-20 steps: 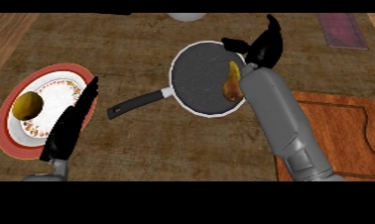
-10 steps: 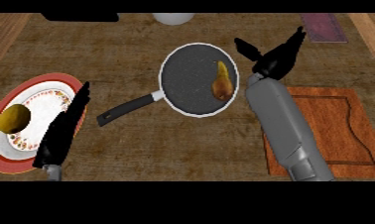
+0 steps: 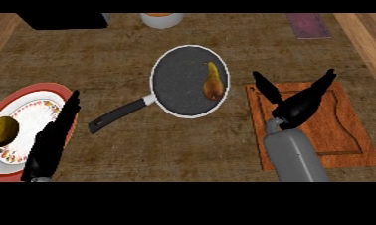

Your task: Pick the pear from the cutting board and place it in the pan

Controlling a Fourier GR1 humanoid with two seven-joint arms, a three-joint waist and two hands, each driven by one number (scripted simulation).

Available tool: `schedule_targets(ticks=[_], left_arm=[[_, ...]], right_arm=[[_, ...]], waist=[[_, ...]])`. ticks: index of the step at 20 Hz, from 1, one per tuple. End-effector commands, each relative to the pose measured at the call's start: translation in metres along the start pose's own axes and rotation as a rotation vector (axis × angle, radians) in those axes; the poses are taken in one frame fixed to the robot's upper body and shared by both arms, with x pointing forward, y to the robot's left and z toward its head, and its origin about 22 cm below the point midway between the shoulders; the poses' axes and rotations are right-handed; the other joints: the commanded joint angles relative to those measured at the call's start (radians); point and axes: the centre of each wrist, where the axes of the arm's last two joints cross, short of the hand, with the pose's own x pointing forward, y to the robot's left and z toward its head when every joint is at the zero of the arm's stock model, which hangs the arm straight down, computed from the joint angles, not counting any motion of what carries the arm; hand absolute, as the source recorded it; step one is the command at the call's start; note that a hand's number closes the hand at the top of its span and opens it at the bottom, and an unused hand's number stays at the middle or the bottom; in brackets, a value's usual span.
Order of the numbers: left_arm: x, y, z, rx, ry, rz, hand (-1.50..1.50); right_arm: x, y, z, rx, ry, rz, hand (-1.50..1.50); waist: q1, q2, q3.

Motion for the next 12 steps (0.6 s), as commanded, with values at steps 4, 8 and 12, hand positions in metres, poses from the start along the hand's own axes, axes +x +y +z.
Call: schedule_targets(ticks=[4, 8, 12], left_arm=[[0.0, 0.003, 0.003, 0.005, -0.008, 0.005, 0.0], [0.007, 0.013, 0.004, -0.005, 0.01, 0.003, 0.0], [-0.005, -0.009, 0.002, -0.009, -0.031, -0.007, 0.0]], right_arm=[[-0.023, -0.099, 0.031, -0.032, 0.006, -0.007, -1.5], [-0.024, -0.16, 0.051, -0.04, -0.015, 0.019, -1.5], [-0.011, -0.204, 0.064, -0.018, 0.003, -0.009, -1.5]], waist=[[0.006, 0.007, 0.0], [0.008, 0.009, 0.001], [0.02, 0.013, 0.002]])
